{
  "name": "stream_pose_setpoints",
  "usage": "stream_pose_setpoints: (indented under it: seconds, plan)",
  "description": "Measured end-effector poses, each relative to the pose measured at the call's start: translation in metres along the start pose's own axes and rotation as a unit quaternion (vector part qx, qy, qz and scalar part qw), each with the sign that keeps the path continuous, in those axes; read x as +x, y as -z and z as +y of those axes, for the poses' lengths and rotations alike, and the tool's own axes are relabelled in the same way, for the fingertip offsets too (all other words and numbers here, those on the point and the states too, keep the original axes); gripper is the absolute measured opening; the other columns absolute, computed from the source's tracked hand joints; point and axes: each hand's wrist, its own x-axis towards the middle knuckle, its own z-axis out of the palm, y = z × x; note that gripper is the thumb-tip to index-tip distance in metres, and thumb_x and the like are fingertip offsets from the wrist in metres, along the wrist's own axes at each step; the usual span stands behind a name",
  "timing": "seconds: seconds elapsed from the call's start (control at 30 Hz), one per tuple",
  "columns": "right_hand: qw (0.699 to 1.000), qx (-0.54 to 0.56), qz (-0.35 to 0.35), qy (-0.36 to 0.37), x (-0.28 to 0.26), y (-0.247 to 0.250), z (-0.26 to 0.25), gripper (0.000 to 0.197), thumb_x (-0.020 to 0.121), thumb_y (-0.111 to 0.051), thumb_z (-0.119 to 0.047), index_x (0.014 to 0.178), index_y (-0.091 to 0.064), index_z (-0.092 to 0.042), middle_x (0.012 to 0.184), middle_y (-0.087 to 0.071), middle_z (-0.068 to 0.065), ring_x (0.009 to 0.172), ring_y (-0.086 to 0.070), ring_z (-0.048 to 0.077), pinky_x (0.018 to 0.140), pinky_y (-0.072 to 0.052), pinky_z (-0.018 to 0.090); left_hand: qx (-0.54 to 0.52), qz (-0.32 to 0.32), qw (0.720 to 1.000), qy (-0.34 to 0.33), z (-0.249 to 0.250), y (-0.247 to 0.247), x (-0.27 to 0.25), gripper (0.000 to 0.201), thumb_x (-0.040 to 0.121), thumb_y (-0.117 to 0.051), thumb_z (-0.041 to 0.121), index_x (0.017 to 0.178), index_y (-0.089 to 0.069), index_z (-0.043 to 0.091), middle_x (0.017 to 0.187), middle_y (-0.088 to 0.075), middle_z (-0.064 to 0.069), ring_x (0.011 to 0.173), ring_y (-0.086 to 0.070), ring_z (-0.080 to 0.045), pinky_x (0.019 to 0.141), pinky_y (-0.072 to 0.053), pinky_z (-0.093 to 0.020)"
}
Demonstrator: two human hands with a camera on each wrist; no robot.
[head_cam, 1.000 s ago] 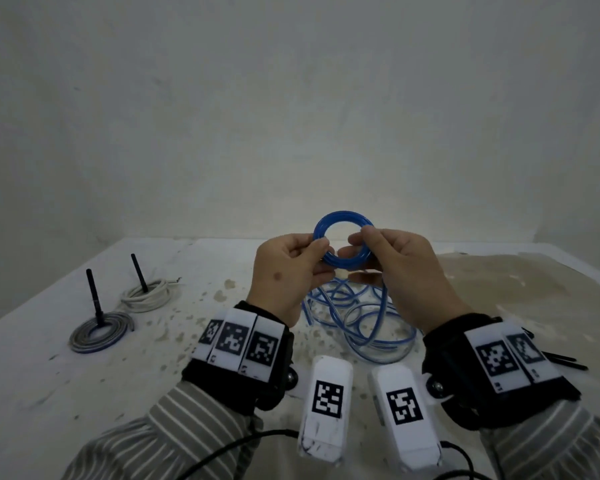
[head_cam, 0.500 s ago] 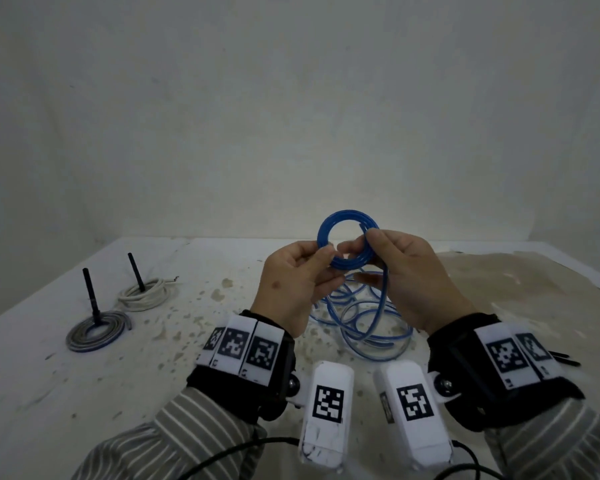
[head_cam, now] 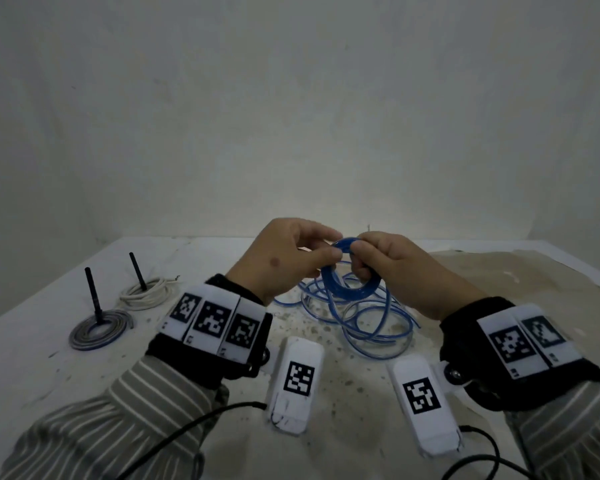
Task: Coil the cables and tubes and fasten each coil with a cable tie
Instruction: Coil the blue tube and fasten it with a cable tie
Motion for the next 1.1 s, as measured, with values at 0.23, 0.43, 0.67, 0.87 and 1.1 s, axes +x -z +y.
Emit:
stream_pose_setpoints:
  seconds: [0.23, 0.43, 0.67, 0.87, 1.1]
  plan:
    - [0.996, 0.092, -0.012, -0.009, -0.004, 0.001, -0.005, 0.034, 0.097, -0.041, -0.016, 0.066, -0.054, -0.011, 0.055, -0.051, -0.004, 0.051, -0.042, 0.007, 0.055, -0.038, 0.016, 0.044, -0.087, 0.994, 0.049, 0.013, 0.009, 0.001, 0.005, 0.08, -0.069, 0.009, 0.085, -0.069, 0.008, 0.067, -0.07, -0.002, 0.062, -0.066, -0.01, 0.064, -0.057, -0.023]
    - [0.999, 0.015, -0.03, 0.003, -0.003, 0.002, -0.003, 0.03, 0.095, -0.048, -0.018, 0.071, -0.065, -0.012, 0.061, -0.062, -0.003, 0.056, -0.053, 0.006, 0.059, -0.044, 0.015, 0.068, -0.097, 0.992, 0.051, 0.003, 0.007, -0.002, 0.005, 0.083, -0.066, 0.011, 0.085, -0.07, 0.009, 0.072, -0.072, -0.003, 0.063, -0.067, -0.008, 0.066, -0.057, -0.023]
    - [0.999, 0.028, -0.027, 0.017, -0.004, 0.011, -0.01, 0.032, 0.096, -0.045, -0.022, 0.073, -0.063, -0.007, 0.057, -0.055, 0.001, 0.054, -0.055, 0.014, 0.062, -0.045, 0.027, -0.115, -0.088, 0.985, 0.093, 0.0, 0.004, -0.007, 0.01, 0.085, -0.059, 0.008, 0.082, -0.068, 0.009, 0.067, -0.072, -0.002, 0.062, -0.068, -0.012, 0.059, -0.056, -0.023]
    - [0.999, -0.031, -0.039, 0.01, -0.003, 0.009, -0.004, 0.032, 0.095, -0.046, -0.023, 0.069, -0.062, -0.013, 0.05, -0.053, -0.005, 0.05, -0.053, 0.011, 0.061, -0.043, 0.031, 0.008, -0.142, 0.986, 0.09, 0.01, 0.01, -0.002, 0.007, 0.084, -0.062, 0.006, 0.088, -0.068, 0.009, 0.069, -0.073, -0.002, 0.061, -0.068, -0.01, 0.063, -0.057, -0.024]
    - [0.999, -0.033, -0.025, 0.014, -0.003, 0.009, -0.002, 0.032, 0.095, -0.047, -0.024, 0.068, -0.059, -0.011, 0.046, -0.052, -0.007, 0.049, -0.054, 0.01, 0.054, -0.042, 0.019, 0.079, -0.156, 0.982, 0.07, 0.01, 0.006, 0.0, 0.011, 0.089, -0.058, 0.01, 0.085, -0.066, 0.016, 0.083, -0.067, -0.003, 0.076, -0.063, -0.01, 0.072, -0.055, -0.027]
